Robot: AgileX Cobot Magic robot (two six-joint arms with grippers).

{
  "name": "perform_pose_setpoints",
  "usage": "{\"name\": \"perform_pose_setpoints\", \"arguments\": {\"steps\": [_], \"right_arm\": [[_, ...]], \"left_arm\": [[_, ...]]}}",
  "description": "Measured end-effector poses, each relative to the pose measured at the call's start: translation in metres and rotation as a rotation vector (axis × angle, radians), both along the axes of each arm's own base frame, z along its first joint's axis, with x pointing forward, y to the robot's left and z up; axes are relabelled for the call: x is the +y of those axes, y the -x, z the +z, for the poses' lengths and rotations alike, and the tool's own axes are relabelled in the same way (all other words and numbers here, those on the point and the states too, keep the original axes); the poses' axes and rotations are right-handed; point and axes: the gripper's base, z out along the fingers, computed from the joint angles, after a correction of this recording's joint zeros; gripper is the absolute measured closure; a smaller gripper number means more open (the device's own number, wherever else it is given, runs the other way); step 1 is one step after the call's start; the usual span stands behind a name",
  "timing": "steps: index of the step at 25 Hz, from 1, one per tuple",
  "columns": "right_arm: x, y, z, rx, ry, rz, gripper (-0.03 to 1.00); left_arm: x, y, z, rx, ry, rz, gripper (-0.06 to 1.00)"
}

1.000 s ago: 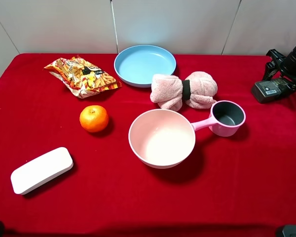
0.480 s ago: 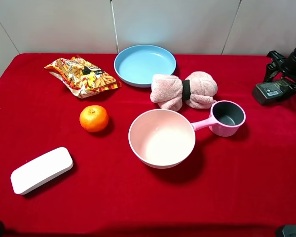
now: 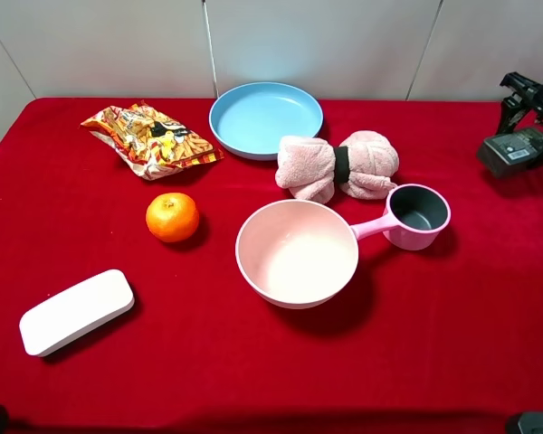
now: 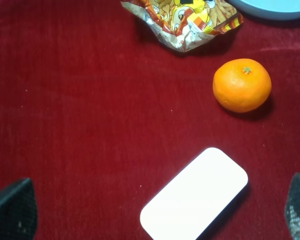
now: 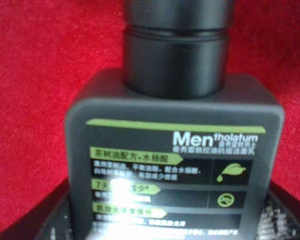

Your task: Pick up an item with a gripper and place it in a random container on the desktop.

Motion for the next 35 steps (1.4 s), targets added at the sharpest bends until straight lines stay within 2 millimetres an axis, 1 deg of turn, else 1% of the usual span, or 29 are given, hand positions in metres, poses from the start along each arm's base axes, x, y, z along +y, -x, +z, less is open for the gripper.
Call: {"name": "perform_pose_setpoints", "arguments": {"steps": [5,8,12,16,23,30,35], "right_arm": [[0.002,-0.002,0.012,0.023,-0.002,0.060,0.49],[0.009,-0.005,0.018,0.017,0.003,0.111,0.49],[0.020,-0.008,0.020,0.009,0.007,0.179,0.49],[0.037,-0.010,0.024,-0.002,0.010,0.244,0.49],[0.072,-0.016,0.032,-0.028,-0.005,0.354,0.49],[0.110,-0.027,0.055,-0.117,0.010,0.468,0.49],[0.142,-0.031,0.070,-0.175,0.012,0.535,0.49]], "left_arm": [[0.000,0.000,0.000,0.000,0.000,0.000,-0.05],[0.000,0.000,0.000,0.000,0.000,0.000,-0.05],[0.000,0.000,0.000,0.000,0.000,0.000,-0.05],[0.000,0.000,0.000,0.000,0.000,0.000,-0.05],[0.000,0.000,0.000,0.000,0.000,0.000,-0.05],[0.000,0.000,0.000,0.000,0.000,0.000,-0.05],[0.000,0.000,0.000,0.000,0.000,0.000,-0.05]]}}
